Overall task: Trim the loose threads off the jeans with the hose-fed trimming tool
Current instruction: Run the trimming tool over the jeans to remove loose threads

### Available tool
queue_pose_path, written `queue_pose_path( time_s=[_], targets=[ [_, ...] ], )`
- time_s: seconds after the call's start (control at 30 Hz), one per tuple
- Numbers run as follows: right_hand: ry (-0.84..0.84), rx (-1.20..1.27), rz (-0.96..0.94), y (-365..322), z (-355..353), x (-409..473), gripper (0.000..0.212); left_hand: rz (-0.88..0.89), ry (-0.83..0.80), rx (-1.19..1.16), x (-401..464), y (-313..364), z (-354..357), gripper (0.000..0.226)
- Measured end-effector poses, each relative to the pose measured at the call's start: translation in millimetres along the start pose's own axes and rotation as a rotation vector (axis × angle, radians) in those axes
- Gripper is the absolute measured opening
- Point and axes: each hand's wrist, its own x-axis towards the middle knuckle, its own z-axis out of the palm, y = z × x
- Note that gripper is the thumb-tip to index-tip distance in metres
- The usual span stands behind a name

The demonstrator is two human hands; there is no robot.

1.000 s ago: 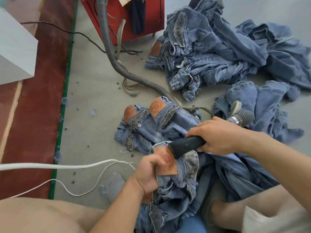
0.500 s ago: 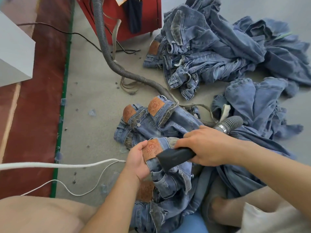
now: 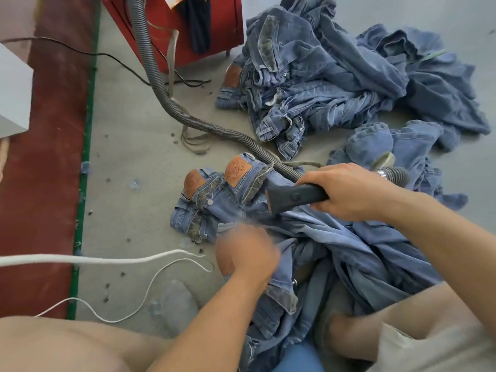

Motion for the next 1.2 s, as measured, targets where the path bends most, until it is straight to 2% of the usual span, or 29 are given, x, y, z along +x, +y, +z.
queue_pose_path(
  time_s=[0.07,0.1,0.13,0.23,0.27,0.37,0.43,0.67,0.8,0.87,1.03,1.2],
  targets=[
    [-0.002,-0.004,-0.014,1,2,0,0.034,-0.031,-0.048,-0.113,9,-16,5,0.024],
    [-0.008,0.001,-0.018,2,2,0,0.033,-0.11,-0.093,-0.285,10,-28,6,0.019],
    [-0.017,0.004,-0.021,3,2,0,0.032,-0.225,-0.128,-0.545,10,-40,5,0.015],
    [-0.071,0.001,-0.007,6,0,-1,0.033,-0.635,-0.173,-1.522,-1,-63,0,0.018],
    [-0.087,-0.01,-0.004,7,-1,-2,0.033,-0.712,-0.194,-1.753,-6,-65,-2,0.018],
    [-0.129,-0.049,-0.017,6,0,-3,0.031,-0.735,-0.218,-2.094,-19,-58,-6,0.017],
    [-0.147,-0.087,-0.03,4,4,-4,0.031,-0.686,-0.218,-2.155,-24,-53,-10,0.017],
    [-0.175,-0.236,-0.174,-31,22,-7,0.034,-0.572,-0.256,-2.083,-35,-55,-20,0.02],
    [-0.188,-0.178,-0.285,-56,41,-10,0.035,-0.549,-0.278,-1.993,-37,-50,-20,0.019],
    [-0.187,-0.169,-0.253,-53,36,-5,0.037,-0.498,-0.278,-1.976,-37,-52,-22,0.022],
    [-0.118,-0.262,-0.04,-12,10,15,0.031,-0.393,-0.364,-1.981,-45,-50,-26,0.032],
    [-0.203,-0.198,-0.176,-36,28,11,0.039,-0.216,-0.505,-1.885,-53,-57,-17,0.041]
  ],
)
